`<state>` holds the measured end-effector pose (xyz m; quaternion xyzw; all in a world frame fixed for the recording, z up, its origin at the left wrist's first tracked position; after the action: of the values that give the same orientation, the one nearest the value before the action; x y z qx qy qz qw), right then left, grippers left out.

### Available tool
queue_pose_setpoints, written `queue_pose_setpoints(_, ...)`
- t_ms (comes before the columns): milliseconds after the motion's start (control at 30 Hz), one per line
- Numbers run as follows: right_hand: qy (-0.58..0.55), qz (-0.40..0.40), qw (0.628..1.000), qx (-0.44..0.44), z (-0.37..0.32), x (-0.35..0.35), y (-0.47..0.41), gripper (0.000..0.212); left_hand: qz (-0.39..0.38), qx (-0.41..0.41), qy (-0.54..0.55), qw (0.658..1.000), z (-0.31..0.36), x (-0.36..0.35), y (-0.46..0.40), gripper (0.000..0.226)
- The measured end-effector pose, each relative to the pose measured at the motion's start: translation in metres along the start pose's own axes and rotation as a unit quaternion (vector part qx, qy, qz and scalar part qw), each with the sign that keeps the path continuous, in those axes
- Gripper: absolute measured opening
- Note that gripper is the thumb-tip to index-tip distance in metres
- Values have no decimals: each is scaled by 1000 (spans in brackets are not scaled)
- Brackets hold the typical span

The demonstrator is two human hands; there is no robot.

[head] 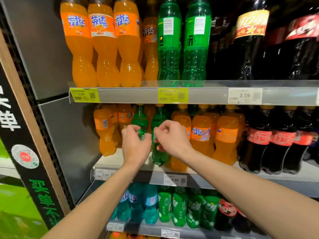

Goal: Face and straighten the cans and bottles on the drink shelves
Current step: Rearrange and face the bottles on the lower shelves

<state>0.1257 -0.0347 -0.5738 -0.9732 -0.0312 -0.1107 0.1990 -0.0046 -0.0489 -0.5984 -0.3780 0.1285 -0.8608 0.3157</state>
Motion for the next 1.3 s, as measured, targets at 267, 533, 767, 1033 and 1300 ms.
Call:
queue_pose_setpoints(267, 42, 111, 992, 38, -6, 55, 6, 39, 93, 34, 26, 995, 35, -3, 5, 49)
queue_pose_setpoints(533, 36, 11, 997, -71, -9, 63, -9, 34, -87, -74, 107, 988, 56, -34, 13, 27)
queue_pose_setpoints(767, 114, 30, 992, 50, -8, 85, 16, 51, -233, -109, 107, 961, 51, -35, 31, 63)
queue_pose_setpoints(1033, 182, 18, 967, 175, -36, 66, 37, 54, -179, -114, 182, 960, 44, 7, 47, 54)
queue_pose_setpoints(1300, 69, -8, 979, 192, -63, -11, 39, 54, -116, -124, 121, 978, -5, 82, 25, 56)
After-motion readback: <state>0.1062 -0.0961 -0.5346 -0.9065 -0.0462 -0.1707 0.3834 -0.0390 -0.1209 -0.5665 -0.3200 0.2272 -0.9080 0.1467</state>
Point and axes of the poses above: each hand's wrist, its own y-axis away from the middle knuckle, its own x-axis out of the back of the hand, z = x × y, the point moved 2 cm from there along -y, towards the middle knuckle, and after that the axes turned 14 degrees about -y, right-handed, at the moved point
